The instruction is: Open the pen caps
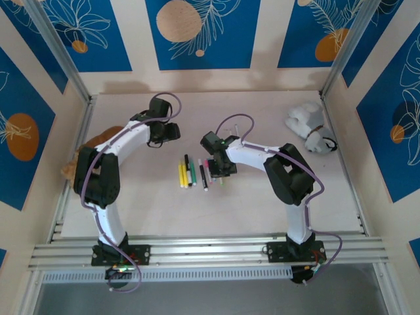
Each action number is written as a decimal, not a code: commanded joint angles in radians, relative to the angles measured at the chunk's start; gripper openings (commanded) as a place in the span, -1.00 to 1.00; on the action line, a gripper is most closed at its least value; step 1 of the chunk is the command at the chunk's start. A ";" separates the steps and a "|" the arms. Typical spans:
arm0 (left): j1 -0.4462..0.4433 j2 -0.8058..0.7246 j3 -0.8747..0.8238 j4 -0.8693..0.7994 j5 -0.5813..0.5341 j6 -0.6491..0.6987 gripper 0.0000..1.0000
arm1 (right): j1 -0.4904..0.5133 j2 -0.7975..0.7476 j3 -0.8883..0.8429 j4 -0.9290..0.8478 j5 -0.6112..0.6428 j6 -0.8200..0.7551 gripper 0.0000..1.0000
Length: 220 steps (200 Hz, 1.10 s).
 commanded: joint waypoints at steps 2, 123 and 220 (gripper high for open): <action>-0.021 -0.031 -0.016 0.012 0.034 -0.016 0.08 | -0.002 0.039 -0.024 -0.006 0.036 0.009 -0.92; -0.205 -0.005 -0.027 0.158 0.263 -0.187 0.15 | -0.068 -0.385 -0.292 0.292 -0.307 -0.097 -1.00; -0.274 0.033 -0.001 0.243 0.342 -0.257 0.09 | -0.098 -0.456 -0.294 0.333 -0.346 -0.053 -1.00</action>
